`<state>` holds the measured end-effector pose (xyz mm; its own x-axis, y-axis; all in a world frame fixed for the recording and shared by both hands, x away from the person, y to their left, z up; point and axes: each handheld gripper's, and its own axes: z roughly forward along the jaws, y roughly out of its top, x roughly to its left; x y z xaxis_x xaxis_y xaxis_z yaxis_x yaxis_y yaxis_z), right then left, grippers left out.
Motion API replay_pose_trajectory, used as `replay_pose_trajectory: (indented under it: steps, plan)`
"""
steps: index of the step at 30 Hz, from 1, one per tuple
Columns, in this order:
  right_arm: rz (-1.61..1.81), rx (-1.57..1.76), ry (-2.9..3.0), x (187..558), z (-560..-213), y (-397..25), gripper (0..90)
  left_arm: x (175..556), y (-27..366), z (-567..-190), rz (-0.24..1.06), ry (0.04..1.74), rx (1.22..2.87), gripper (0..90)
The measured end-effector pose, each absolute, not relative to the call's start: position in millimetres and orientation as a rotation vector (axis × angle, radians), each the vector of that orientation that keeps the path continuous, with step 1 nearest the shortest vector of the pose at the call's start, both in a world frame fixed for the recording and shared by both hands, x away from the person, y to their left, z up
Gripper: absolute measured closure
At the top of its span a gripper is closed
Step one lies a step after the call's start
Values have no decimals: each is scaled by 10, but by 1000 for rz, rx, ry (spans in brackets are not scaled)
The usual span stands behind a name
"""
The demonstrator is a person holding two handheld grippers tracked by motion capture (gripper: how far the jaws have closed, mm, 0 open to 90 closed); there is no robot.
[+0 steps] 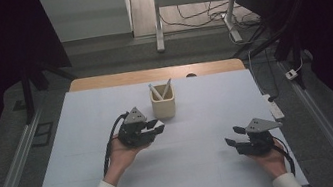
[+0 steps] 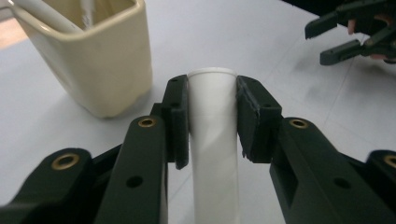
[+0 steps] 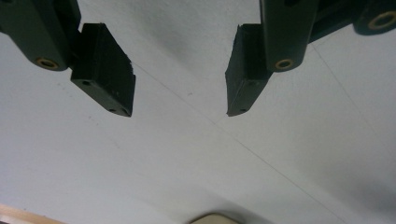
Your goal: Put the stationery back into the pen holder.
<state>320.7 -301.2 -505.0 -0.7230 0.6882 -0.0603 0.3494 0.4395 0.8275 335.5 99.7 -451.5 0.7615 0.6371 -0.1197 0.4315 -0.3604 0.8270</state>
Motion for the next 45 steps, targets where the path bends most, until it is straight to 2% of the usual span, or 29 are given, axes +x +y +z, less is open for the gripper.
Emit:
replay_pose_trajectory:
  steps: [12,45]
  plan:
    - [1199,886,2297,3210,-5035,-3049,420,3548,1064,-4210,304,807,1913,658]
    - [1213,903,2279,3216,-5036,-3106,420,3939,1016,-3915,351,823,1851,658]
